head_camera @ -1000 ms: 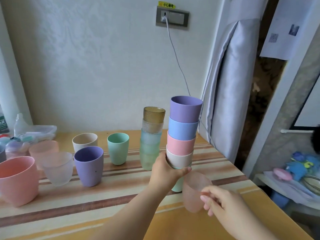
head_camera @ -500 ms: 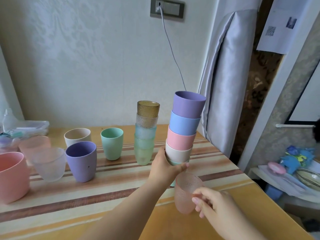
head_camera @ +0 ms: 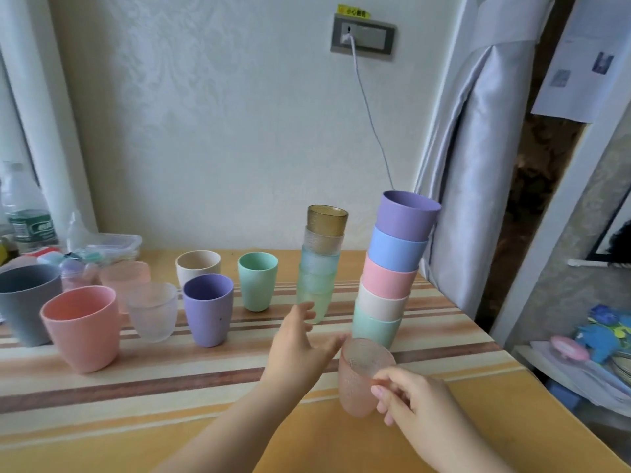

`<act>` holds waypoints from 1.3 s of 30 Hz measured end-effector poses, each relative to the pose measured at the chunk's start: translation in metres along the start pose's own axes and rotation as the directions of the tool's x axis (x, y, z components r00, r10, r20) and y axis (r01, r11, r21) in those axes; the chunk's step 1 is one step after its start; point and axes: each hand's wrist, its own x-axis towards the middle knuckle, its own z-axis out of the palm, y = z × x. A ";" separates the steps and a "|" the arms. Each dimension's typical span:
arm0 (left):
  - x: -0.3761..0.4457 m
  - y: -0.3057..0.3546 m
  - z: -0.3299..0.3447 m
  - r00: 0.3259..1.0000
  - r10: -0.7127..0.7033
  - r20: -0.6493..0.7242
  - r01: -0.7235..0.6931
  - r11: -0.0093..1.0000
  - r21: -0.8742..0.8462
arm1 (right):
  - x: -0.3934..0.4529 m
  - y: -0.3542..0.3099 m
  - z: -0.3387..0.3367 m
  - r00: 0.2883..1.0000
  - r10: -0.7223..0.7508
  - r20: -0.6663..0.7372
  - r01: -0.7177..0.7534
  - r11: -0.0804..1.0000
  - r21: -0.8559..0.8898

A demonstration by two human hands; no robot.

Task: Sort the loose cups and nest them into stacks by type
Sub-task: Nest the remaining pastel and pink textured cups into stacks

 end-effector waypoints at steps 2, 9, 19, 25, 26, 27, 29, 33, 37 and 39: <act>-0.015 -0.016 -0.029 0.995 0.064 -0.077 -0.059 0.996 0.063 | 0.007 -0.014 0.017 0.998 -0.064 0.014 0.064 0.998 -0.007; -0.049 -0.069 -0.131 0.958 0.124 -0.257 -0.083 0.983 0.165 | 0.033 -0.080 0.084 0.955 -0.271 0.119 0.270 0.963 0.022; -0.061 -0.116 -0.186 0.997 -0.069 0.038 0.074 0.986 -0.151 | 0.046 -0.143 0.158 0.919 -0.364 0.154 0.342 0.928 0.150; -0.056 -0.122 -0.180 0.998 -0.070 0.012 0.071 0.976 -0.205 | 0.048 -0.144 0.158 0.898 -0.381 0.221 0.339 0.918 0.205; -0.055 -0.123 -0.179 0.998 -0.068 -0.014 0.064 0.980 -0.189 | 0.049 -0.142 0.155 0.888 -0.391 0.241 0.343 0.914 0.217; -0.054 -0.124 -0.178 0.998 -0.060 -0.036 0.053 0.983 -0.177 | 0.050 -0.140 0.153 0.886 -0.399 0.236 0.345 0.907 0.241; -0.052 -0.127 -0.179 0.996 -0.043 -0.072 0.032 0.988 -0.152 | 0.060 -0.138 0.148 0.912 -0.399 0.096 0.369 0.900 0.231; -0.054 -0.125 -0.185 0.988 -0.049 -0.146 0.032 0.993 -0.115 | 0.099 -0.137 0.147 0.904 -0.387 -0.181 0.386 0.921 -0.043; -0.056 -0.124 -0.191 0.985 -0.085 -0.149 0.055 0.979 -0.198 | 0.121 -0.141 0.161 0.976 -0.204 -0.078 0.199 0.978 -0.063; -0.055 -0.126 -0.193 0.984 -0.094 -0.149 0.066 0.981 -0.183 | 0.126 -0.143 0.166 0.983 -0.168 -0.073 0.167 0.986 -0.011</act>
